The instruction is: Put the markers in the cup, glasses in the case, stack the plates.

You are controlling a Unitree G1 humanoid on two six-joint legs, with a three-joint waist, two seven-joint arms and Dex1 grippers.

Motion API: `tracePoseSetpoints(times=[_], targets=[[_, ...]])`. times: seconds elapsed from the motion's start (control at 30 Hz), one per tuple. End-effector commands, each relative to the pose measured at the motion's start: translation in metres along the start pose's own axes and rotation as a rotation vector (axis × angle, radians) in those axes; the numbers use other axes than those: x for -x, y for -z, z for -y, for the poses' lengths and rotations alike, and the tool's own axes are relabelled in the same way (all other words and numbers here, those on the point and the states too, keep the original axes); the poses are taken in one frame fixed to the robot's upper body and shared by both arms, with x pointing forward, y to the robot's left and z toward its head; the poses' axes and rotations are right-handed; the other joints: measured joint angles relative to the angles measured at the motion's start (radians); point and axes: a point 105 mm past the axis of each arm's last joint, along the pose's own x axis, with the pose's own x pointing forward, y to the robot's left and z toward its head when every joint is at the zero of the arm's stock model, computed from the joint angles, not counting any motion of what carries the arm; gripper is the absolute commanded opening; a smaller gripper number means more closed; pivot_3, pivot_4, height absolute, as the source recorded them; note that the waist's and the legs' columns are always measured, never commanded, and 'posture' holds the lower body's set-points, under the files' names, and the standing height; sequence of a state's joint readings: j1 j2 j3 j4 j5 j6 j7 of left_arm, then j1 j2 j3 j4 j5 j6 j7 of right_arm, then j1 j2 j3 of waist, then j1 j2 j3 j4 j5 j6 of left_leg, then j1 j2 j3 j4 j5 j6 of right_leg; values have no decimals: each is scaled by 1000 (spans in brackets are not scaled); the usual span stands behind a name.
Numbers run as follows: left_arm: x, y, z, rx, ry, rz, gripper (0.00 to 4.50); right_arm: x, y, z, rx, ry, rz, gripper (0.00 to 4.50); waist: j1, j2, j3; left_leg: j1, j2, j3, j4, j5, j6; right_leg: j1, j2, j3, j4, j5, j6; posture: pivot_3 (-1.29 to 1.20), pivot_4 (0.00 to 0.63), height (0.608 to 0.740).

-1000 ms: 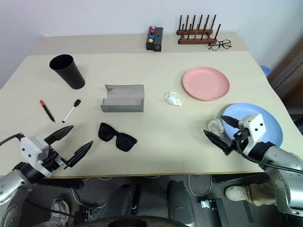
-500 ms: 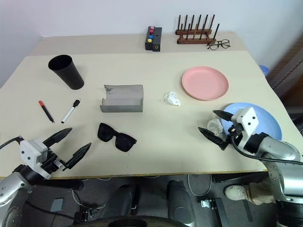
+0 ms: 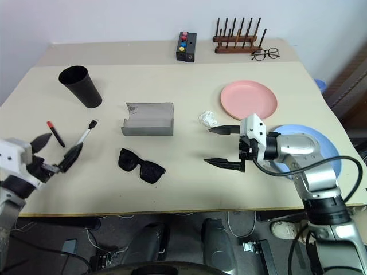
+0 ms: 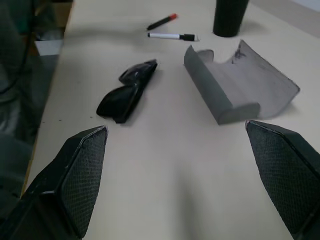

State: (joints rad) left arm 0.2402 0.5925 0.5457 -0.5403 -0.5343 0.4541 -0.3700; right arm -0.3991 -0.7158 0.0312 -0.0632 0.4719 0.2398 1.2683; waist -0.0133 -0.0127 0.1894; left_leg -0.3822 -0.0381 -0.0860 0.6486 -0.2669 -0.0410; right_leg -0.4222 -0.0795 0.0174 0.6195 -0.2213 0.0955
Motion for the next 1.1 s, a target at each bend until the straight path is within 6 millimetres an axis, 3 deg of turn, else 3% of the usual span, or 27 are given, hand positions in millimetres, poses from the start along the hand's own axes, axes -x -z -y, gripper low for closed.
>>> tracePoseSetpoints(times=[0.03,0.3,0.6,0.9,1.1], targets=[[-2,-7,-7,5,-52,-63,4475,-9,-11,4,30,-16,45,4500,0,0,0,0,0,0,0,0,0,0,0,0,0,1,1,0,150,740],[-19,19,-20,-34,-94,-370,4475,-25,-15,17,58,5,86,4500,-3,0,0,2,-2,0,0,0,0,0,1,0,2,1,2,0,150,740],[-55,27,-34,-29,-147,-390,4475,-32,-19,19,73,24,105,4500,0,0,0,2,-2,0,-1,0,0,0,1,0,2,2,2,0,150,740],[-84,42,-17,97,-59,-441,4475,-22,-11,16,65,57,96,4500,-1,-1,0,2,-2,0,-1,0,0,0,1,0,2,2,3,0,150,740],[-91,61,-19,187,-64,-538,4475,-18,-9,13,66,69,88,4500,-3,-1,0,2,-2,0,-1,0,0,-1,1,1,2,3,5,0,150,740]])
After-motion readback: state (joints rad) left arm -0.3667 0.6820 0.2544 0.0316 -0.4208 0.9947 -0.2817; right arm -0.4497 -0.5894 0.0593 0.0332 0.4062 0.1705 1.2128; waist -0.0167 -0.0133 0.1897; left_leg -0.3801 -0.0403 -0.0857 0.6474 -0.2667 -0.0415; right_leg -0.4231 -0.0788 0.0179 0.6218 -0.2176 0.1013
